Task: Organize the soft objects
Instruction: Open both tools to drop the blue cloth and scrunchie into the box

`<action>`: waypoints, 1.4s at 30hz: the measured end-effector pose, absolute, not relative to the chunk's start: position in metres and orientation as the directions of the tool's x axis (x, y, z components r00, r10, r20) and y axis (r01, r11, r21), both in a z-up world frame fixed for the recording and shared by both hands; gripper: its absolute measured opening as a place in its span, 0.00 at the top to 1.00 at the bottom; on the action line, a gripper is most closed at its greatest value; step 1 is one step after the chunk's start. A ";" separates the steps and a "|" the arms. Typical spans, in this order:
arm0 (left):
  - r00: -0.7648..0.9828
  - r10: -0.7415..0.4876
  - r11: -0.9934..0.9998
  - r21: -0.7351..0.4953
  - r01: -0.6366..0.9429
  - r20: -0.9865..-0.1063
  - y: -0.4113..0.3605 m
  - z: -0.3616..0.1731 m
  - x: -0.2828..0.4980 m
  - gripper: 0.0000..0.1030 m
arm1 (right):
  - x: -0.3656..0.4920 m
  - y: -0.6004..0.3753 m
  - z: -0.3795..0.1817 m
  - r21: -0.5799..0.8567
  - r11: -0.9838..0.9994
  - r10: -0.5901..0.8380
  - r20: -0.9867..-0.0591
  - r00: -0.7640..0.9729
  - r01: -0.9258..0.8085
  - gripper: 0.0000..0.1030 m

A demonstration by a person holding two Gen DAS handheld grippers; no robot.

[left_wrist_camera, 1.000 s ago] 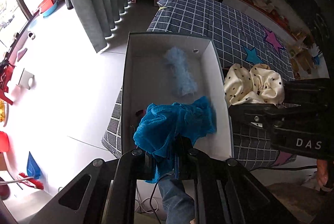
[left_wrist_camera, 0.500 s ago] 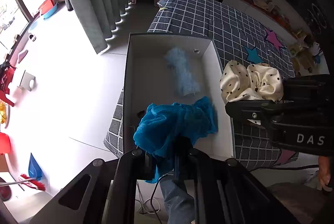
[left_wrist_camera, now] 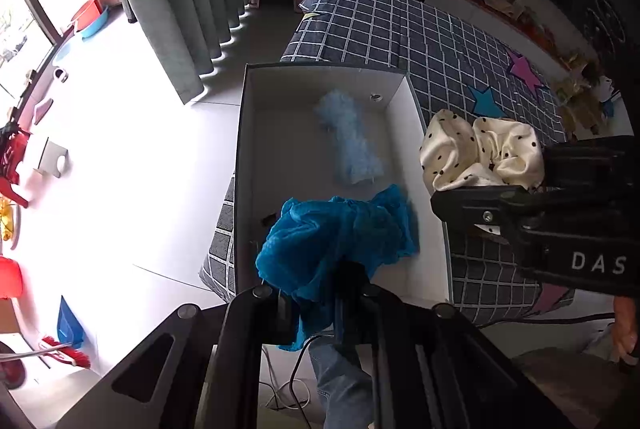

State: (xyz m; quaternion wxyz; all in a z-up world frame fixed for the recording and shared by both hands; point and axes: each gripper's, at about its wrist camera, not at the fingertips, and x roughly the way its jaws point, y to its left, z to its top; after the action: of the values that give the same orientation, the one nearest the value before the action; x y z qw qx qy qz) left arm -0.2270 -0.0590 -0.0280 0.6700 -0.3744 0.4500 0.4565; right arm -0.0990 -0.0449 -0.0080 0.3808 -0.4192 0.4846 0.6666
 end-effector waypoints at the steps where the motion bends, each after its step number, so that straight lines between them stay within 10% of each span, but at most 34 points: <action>1: 0.178 0.275 0.302 -0.091 -0.949 -0.945 -0.059 -0.028 -0.227 0.87 | -0.100 -0.045 -0.008 0.326 -0.241 0.101 -0.928 -0.358 -0.914 0.70; 42: 0.113 0.204 0.261 -0.058 -0.964 -0.972 -0.036 -0.062 -0.218 0.87 | -0.107 -0.001 -0.040 0.340 -0.183 0.035 -0.936 -0.352 -0.923 0.70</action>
State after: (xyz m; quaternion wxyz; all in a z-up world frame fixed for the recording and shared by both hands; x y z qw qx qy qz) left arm -0.2182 -0.0357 -0.0624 0.6326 -0.3956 0.4797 0.4617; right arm -0.1072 -0.0005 -0.0397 0.3749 -0.4286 0.5178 0.6385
